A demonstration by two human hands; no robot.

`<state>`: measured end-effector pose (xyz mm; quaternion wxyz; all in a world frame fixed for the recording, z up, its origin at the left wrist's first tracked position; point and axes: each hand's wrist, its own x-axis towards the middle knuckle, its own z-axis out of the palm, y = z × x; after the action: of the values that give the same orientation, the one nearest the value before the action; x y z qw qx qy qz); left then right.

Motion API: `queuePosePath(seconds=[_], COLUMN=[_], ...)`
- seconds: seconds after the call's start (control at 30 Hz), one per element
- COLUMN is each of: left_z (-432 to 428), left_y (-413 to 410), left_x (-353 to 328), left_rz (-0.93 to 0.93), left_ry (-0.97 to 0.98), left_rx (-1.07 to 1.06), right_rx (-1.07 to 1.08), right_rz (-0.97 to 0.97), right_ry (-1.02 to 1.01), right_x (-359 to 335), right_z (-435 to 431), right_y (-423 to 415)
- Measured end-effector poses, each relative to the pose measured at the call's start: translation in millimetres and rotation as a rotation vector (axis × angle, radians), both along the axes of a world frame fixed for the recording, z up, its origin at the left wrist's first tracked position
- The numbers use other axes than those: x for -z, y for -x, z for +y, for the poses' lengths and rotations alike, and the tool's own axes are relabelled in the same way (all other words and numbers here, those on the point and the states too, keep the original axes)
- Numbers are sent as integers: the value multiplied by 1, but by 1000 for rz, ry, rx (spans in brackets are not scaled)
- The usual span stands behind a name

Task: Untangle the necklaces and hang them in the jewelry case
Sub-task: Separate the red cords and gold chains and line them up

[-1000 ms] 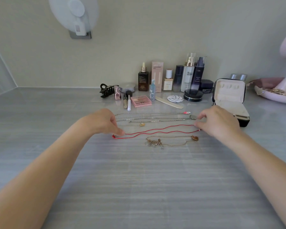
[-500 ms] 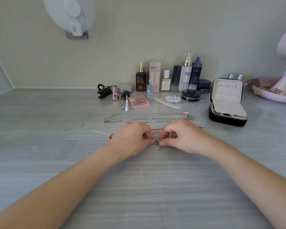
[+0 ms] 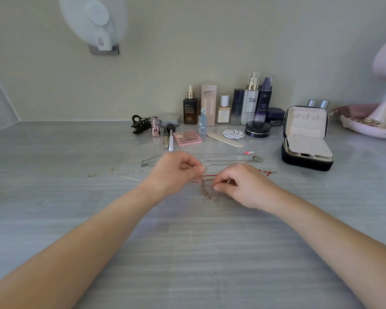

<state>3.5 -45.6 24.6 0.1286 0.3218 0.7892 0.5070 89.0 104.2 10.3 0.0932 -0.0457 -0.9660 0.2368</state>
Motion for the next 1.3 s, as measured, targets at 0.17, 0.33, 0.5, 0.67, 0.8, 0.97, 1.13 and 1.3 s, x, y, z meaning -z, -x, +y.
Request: queuePosePath(seconds=[0.17, 0.33, 0.5, 0.67, 0.8, 0.97, 1.13, 1.3], left_z=[-4, -3, -1, -1, -2, 0, 0, 0], left_y=[3, -4, -6, -8, -7, -10, -12, -9], left_x=[-6, -9, -7, -11, -10, -9, -10, -10], left_rz=[-78, -57, 119, 35, -62, 33, 36, -97], left_ry=[-88, -80, -39, -139, -132, -155, -217, -206], left_rx=[5, 45, 45, 13, 35, 92, 35, -59], right_rx=[-23, -19, 14, 19, 57, 92, 65, 81], right_rz=[45, 157, 235, 271, 287, 199, 165, 312], right_ry=[262, 505, 419, 459, 578, 625, 666, 624], right_x=[-4, -8, -13, -18, -25, -26, -27, -28], right_z=[-6, -11, -9, -8, -5, -4, -6, -6], right_y=[3, 3, 1, 0, -3, -4, -5, -5])
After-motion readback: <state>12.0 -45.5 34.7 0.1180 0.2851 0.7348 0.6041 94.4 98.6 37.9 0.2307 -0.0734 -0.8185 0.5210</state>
